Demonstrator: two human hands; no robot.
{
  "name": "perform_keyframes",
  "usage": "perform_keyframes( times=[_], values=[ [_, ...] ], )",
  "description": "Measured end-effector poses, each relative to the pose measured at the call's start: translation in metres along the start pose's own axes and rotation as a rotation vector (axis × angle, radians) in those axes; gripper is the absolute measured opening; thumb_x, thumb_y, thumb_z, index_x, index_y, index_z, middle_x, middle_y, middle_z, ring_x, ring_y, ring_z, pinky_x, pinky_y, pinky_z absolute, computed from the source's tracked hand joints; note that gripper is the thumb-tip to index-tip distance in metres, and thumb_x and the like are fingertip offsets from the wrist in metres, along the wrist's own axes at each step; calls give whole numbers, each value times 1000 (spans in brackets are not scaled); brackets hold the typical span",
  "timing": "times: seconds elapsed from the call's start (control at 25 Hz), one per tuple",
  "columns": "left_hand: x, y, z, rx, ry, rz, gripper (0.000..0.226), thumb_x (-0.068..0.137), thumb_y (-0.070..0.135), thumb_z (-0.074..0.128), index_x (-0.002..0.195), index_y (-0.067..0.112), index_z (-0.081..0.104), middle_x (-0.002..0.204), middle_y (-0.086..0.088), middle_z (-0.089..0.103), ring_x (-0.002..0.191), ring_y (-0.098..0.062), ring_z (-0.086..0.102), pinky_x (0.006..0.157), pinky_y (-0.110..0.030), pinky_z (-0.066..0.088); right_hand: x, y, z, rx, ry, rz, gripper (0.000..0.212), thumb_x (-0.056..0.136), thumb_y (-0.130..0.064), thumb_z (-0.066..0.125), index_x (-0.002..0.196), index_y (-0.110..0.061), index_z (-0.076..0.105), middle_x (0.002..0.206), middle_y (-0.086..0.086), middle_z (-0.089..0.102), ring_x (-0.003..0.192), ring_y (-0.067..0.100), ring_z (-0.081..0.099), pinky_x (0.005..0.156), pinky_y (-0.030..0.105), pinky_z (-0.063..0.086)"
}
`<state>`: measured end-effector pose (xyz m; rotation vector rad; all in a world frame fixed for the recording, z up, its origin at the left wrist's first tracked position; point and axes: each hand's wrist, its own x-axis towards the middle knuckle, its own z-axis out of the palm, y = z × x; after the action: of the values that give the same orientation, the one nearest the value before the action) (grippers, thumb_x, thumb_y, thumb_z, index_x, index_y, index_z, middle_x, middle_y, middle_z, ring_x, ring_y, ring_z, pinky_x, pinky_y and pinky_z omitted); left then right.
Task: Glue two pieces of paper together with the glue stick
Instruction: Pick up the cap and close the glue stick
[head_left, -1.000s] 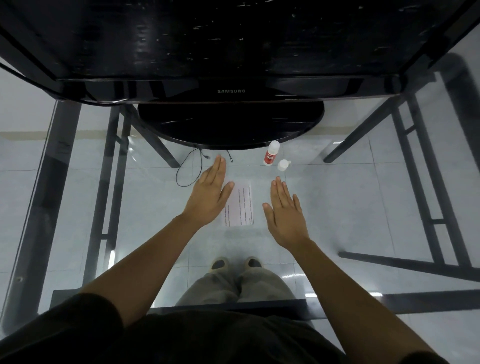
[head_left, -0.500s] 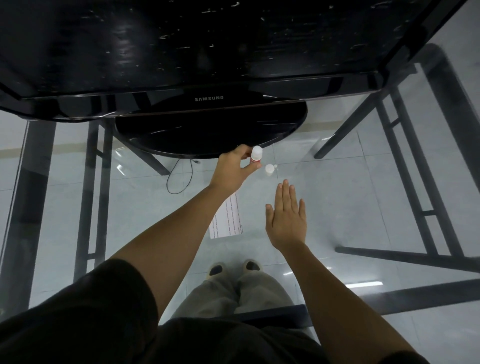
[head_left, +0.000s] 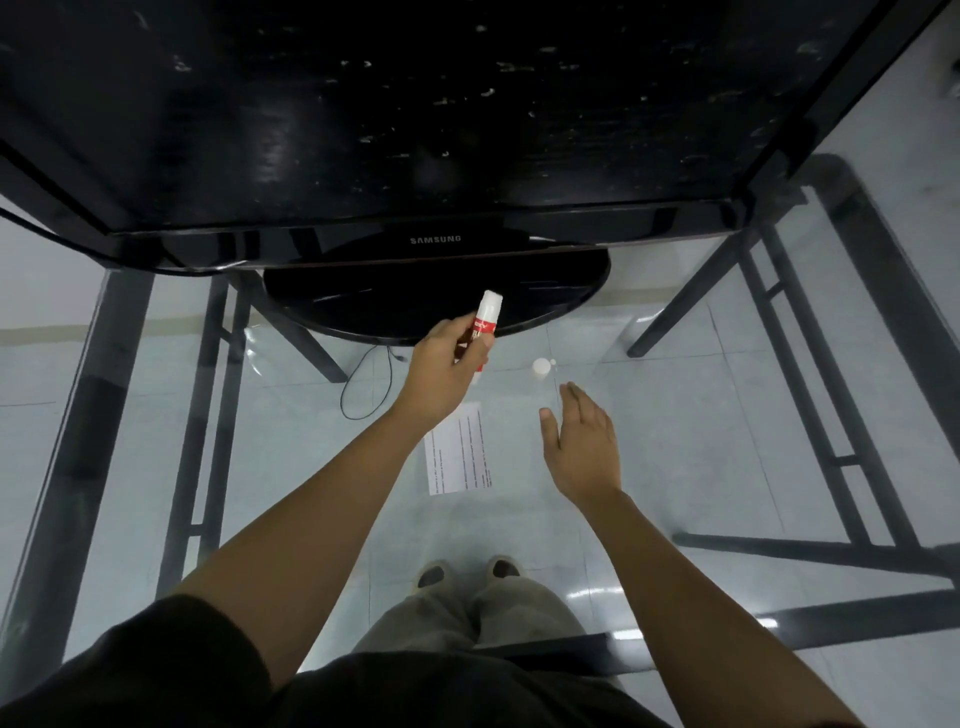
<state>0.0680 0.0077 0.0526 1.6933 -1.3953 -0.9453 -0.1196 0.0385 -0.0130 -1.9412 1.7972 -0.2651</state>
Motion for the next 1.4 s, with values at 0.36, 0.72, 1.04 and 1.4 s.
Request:
perform_keyframes(
  times=[0.36,0.72,1.04,1.4],
  values=[
    [-30,36,-48,-379,201,74,36,80,20,69,83,27,35,84,-3,67,79,-17,69,66,-34,57,25,-104,-95,825,-91,-50,45,79,-65,47,103,-31,65,98,-17,65,96,-7,57,76,9,38],
    [-43,55,-61,-333,225,166,35,75,31,73,85,31,39,89,2,68,81,-9,67,68,-33,56,23,-136,-114,908,-89,-147,19,83,-41,64,82,-24,73,86,8,72,84,14,65,72,20,48],
    [-58,42,-55,-68,361,194,28,79,31,68,93,28,44,94,6,61,83,-11,63,59,-18,51,17,-145,-118,975,-91,-124,24,86,-47,56,85,-26,69,91,-3,71,88,1,65,64,0,42],
    [-59,46,-61,-184,249,191,21,82,46,55,86,27,46,77,9,65,63,-4,63,49,-16,50,12,-145,-113,1098,-102,-60,28,82,-43,64,95,-19,71,96,1,72,97,5,64,75,13,41]
  ],
)
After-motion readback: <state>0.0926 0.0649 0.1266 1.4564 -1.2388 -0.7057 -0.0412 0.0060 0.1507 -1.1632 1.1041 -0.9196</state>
